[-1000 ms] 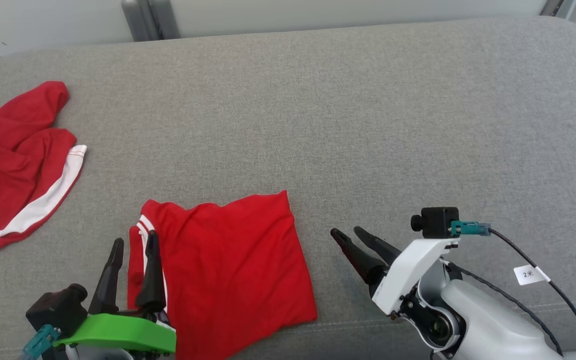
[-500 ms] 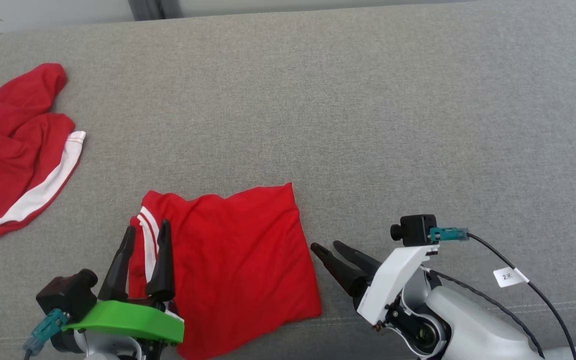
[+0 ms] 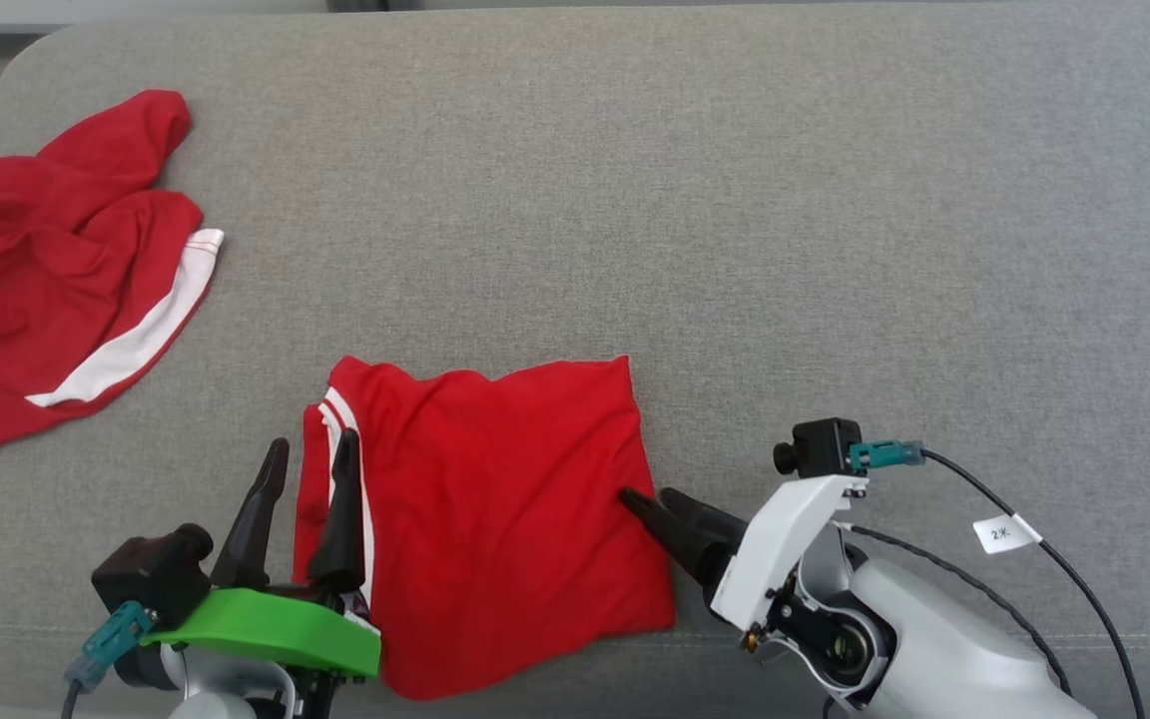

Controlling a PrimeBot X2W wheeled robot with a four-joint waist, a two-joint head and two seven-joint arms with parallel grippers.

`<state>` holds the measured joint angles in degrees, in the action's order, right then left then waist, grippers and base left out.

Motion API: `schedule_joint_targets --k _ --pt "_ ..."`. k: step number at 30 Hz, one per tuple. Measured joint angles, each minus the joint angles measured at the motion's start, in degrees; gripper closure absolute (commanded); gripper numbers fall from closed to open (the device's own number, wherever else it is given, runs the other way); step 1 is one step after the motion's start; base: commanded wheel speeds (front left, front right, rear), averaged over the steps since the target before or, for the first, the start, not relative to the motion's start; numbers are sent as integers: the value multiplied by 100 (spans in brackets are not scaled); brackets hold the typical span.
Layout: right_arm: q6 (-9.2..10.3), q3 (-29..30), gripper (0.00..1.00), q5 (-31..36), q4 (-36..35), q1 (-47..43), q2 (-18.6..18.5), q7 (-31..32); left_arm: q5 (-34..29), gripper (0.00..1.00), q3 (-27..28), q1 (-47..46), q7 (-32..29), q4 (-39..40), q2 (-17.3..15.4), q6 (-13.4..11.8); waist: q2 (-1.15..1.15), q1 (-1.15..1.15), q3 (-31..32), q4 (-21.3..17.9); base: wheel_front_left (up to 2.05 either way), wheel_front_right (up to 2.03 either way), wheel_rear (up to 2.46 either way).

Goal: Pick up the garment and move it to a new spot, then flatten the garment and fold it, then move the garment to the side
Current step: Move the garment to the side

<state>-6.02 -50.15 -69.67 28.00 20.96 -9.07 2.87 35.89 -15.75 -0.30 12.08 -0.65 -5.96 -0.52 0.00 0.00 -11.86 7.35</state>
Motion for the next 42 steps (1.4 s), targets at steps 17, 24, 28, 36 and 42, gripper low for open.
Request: schedule_joint_targets --k 17,24,28,36,42 --pt "-55 49 100 -207 304 451 88 309 -3 2 71 -65 16 -76 23 -1 0 0 -88 317 0 0 0" --pt "-103 86 100 -260 330 772 -259 589 0 2 127 -66 58 -129 56 -8 0 0 -51 295 0 0 0" --pt "-103 76 100 -159 333 1220 -659 913 2 2 126 -66 60 -187 89 -8 0 0 10 265 0 0 0" --pt "-94 103 100 52 353 1965 -1155 1459 18 2 146 -64 109 -250 108 -8 0 0 133 175 0 0 0" --pt "13 247 100 2 416 2046 -1455 1652 18 2 136 -63 109 -250 114 -7 0 0 161 157 0 0 0"
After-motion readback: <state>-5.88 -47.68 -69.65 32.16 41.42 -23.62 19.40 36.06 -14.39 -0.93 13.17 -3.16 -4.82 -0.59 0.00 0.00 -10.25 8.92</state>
